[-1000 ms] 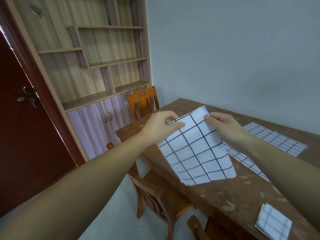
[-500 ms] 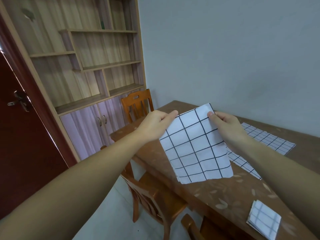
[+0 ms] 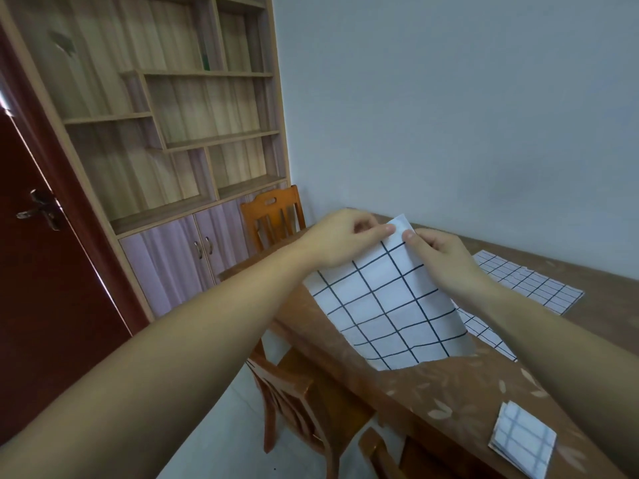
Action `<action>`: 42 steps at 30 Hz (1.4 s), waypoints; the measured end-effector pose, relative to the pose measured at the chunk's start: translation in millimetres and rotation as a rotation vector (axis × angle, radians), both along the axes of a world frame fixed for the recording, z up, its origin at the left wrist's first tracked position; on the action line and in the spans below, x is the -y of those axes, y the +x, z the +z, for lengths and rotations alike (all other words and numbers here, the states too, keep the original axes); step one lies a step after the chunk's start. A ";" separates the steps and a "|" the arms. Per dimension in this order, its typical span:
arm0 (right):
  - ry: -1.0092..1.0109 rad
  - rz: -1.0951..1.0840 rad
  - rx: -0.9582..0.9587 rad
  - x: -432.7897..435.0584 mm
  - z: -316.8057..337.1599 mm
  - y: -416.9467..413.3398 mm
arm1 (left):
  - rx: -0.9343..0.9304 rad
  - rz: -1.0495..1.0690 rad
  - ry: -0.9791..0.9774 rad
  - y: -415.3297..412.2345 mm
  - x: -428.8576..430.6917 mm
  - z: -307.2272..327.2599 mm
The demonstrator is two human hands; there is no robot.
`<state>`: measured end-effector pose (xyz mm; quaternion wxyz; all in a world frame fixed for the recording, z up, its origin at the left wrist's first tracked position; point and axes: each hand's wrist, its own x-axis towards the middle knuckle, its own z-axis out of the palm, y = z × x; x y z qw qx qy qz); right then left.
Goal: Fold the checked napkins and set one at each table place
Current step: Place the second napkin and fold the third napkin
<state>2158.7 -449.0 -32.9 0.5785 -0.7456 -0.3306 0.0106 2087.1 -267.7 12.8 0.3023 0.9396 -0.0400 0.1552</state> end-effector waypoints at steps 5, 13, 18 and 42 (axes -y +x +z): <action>0.019 0.023 0.046 -3.9 4.1 -11.5 | 0.136 0.007 -0.089 15.6 17.2 7.2; -0.765 0.167 0.183 43.1 -36.2 -5.5 | 0.260 0.029 0.006 14.1 -8.0 22.3; -0.582 0.220 0.050 36.1 -22.0 -8.8 | 0.237 -0.086 0.038 16.8 13.3 23.1; 0.009 -0.061 -0.592 82.9 -22.2 21.8 | -0.282 0.055 -0.880 32.9 36.9 -86.2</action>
